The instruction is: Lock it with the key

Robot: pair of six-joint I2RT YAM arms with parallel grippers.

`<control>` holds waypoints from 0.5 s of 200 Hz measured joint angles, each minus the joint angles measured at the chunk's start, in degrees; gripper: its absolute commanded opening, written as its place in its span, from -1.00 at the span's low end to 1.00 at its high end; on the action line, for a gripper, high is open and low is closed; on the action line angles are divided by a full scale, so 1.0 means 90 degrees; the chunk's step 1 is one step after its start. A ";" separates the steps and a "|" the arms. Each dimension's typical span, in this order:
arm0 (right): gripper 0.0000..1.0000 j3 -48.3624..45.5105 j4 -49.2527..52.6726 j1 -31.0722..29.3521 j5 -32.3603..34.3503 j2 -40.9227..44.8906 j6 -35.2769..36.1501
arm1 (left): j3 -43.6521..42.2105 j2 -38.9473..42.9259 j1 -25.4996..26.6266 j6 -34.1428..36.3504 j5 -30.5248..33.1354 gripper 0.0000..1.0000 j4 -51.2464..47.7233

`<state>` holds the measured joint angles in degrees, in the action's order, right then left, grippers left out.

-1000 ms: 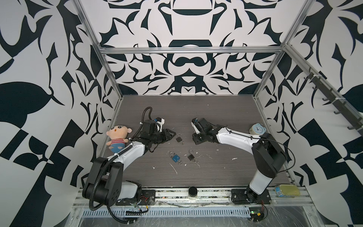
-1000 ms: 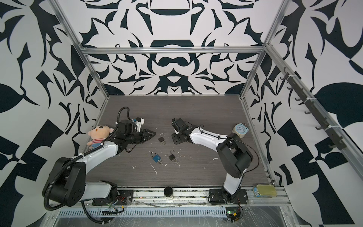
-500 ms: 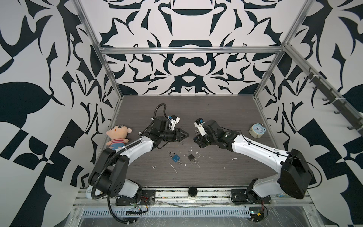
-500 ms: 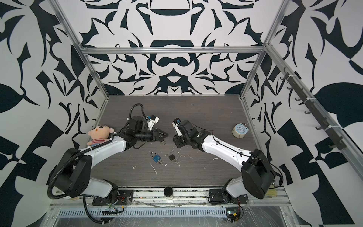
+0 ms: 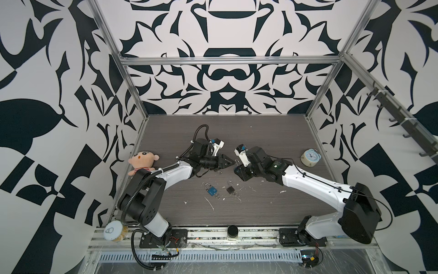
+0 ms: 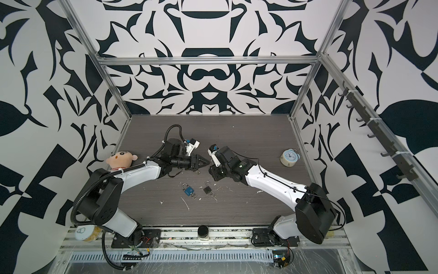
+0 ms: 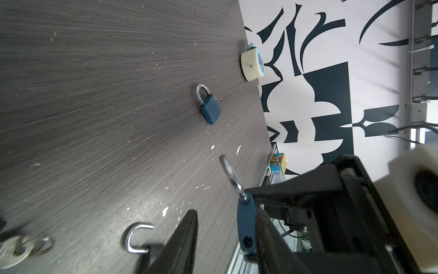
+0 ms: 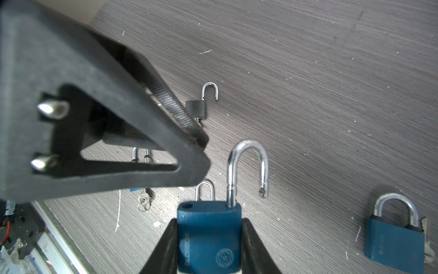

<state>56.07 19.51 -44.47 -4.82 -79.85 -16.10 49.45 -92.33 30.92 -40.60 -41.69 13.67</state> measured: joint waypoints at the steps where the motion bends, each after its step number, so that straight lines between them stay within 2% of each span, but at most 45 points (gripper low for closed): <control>1: -1.00 0.0000 0.0000 -0.0002 -0.0002 0.0000 0.0000 | 0.0007 -0.0010 0.0000 -0.0002 -0.0002 -0.17 0.0002; 100: -1.00 0.0000 0.0005 -0.0078 -0.0010 -0.0063 0.0002 | 0.0503 -0.0622 0.0253 -0.0087 -0.0143 -0.23 0.0260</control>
<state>56.07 19.55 -45.17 -4.91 -80.42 -16.08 53.98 -97.93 33.19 -41.39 -42.98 16.01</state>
